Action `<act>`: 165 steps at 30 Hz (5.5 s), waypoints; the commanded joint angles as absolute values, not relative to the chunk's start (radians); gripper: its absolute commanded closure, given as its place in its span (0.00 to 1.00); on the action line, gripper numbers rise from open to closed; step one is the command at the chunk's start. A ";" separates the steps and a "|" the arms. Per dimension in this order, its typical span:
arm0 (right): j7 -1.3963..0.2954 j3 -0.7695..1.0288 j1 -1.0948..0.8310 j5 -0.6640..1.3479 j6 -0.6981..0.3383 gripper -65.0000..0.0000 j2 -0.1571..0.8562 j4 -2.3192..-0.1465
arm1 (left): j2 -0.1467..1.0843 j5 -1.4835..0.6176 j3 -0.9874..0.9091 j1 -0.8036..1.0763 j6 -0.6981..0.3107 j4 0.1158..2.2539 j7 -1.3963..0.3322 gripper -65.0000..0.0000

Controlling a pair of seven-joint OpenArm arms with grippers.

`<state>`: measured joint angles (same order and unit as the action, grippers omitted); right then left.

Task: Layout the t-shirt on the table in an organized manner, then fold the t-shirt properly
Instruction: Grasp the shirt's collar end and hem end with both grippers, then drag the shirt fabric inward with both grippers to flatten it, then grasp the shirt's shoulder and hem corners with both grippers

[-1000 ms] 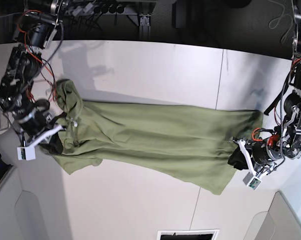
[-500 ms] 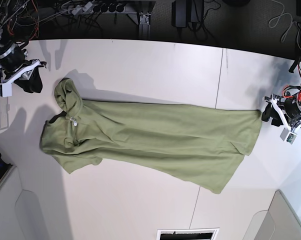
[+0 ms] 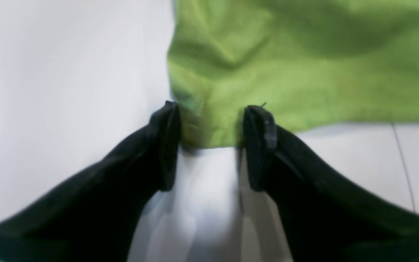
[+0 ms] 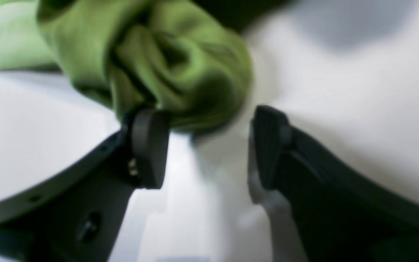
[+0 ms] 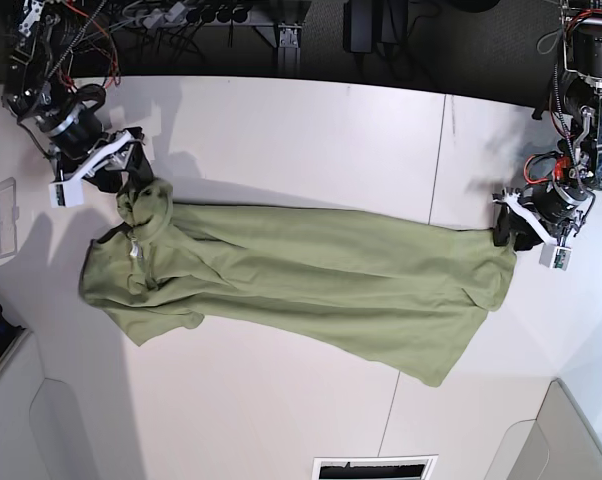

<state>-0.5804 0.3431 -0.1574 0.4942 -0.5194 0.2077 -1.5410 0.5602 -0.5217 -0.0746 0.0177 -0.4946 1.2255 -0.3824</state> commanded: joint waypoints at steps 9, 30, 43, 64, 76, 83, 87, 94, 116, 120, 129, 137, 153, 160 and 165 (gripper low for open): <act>-0.601 0.327 -0.075 0.509 -0.514 1.00 0.170 -1.563 | 0.582 -0.514 -0.077 -0.050 -0.490 1.225 -0.371 1.00; -0.780 0.418 -0.122 0.721 -0.542 0.30 0.166 -1.953 | 0.791 -0.695 -0.077 -0.030 -0.491 1.485 -0.577 0.60; -0.747 0.418 -0.237 0.485 -0.442 0.30 0.166 -1.836 | 0.747 -0.701 -0.077 -0.002 -0.495 1.439 -0.610 0.56; -0.610 0.114 0.050 0.391 -0.562 0.30 0.205 -1.454 | 0.542 -0.657 0.081 -0.118 -0.480 1.454 -0.594 0.56; -0.759 -0.009 0.045 0.614 -0.577 0.48 0.160 -1.463 | 0.392 -0.418 0.442 -0.292 -0.385 1.251 -0.493 0.56; -0.812 -0.009 -0.009 0.736 -0.581 1.00 0.160 -1.486 | 0.346 -0.381 0.448 -0.313 -0.385 1.156 -0.468 0.56; -0.850 -0.009 -0.065 0.771 -0.590 1.00 0.161 -1.555 | 0.347 -0.361 0.448 -0.313 -0.385 1.147 -0.467 0.56; -1.095 -0.009 -0.178 0.918 -0.605 1.00 0.192 -1.797 | 0.347 -0.349 0.448 -0.313 -0.385 1.147 -0.476 0.56; -1.254 0.168 -0.249 1.081 -0.610 0.35 0.346 -2.094 | 0.484 -0.360 0.446 -0.307 -0.385 1.407 -0.602 0.56; -1.204 0.298 -0.205 1.026 -0.605 0.35 0.346 -2.113 | 0.578 -0.450 0.446 -0.307 -0.385 1.514 -0.619 0.56; -1.022 0.391 -0.124 0.788 -0.545 0.35 0.316 -2.091 | 0.638 -0.490 0.445 -0.261 -0.385 1.527 -0.621 0.56; -0.886 0.385 -0.013 0.594 -0.489 1.00 0.263 -1.824 | 0.637 -0.487 0.445 -0.181 -0.385 1.558 -0.606 0.56; -0.710 0.331 0.224 0.382 -0.488 1.00 0.308 -1.249 | 0.638 -0.522 0.250 -0.139 -0.388 1.597 -0.641 0.56; -0.681 0.331 0.481 0.333 -0.478 1.00 0.316 -1.050 | 0.638 -0.567 0.161 -0.063 -0.442 1.598 -0.656 0.56; -0.767 0.332 0.531 0.431 -0.480 1.00 0.316 -1.088 | 0.638 -0.562 0.152 -0.040 -0.442 1.598 -0.656 0.56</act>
